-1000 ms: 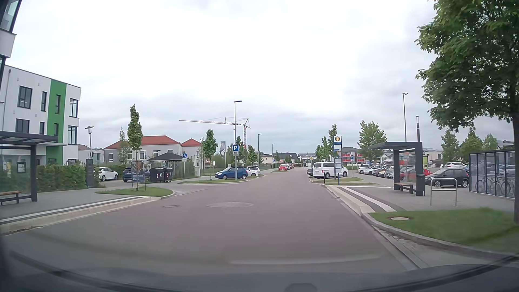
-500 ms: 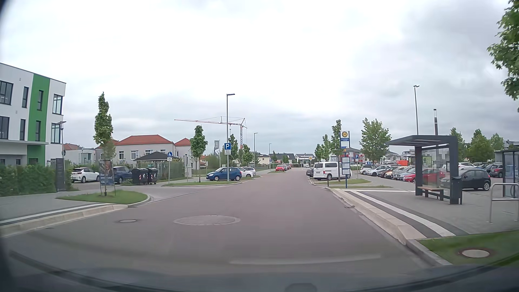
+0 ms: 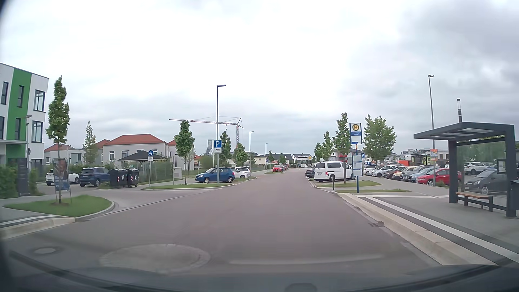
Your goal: Follow the waypoints while adhering to traffic rules and regulations
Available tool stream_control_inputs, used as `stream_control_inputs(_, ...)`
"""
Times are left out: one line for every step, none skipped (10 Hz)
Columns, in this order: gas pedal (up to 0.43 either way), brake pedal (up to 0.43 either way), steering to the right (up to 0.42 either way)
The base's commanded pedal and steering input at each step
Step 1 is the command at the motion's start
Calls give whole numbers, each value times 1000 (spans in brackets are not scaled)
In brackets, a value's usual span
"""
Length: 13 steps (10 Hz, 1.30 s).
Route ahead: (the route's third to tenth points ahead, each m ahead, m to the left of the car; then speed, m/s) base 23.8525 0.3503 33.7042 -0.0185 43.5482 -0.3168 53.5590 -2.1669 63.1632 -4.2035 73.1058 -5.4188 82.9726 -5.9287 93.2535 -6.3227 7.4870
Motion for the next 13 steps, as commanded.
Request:
stream_control_inputs(138, 0, 11)
stream_control_inputs(138, 0, 11)
stream_control_inputs(138, 0, 11)
stream_control_inputs(138, 0, 11)
stream_control_inputs(138, 0, 10)
stream_control_inputs(138, 0, 10)
stream_control_inputs(138, 0, 10)
stream_control_inputs(130, 0, 10)
stream_control_inputs(130, 0, 10)
stream_control_inputs(130, 0, 10)
stream_control_inputs(118, 0, 10)
stream_control_inputs(110, 0, 9)
stream_control_inputs(110, 0, 10)
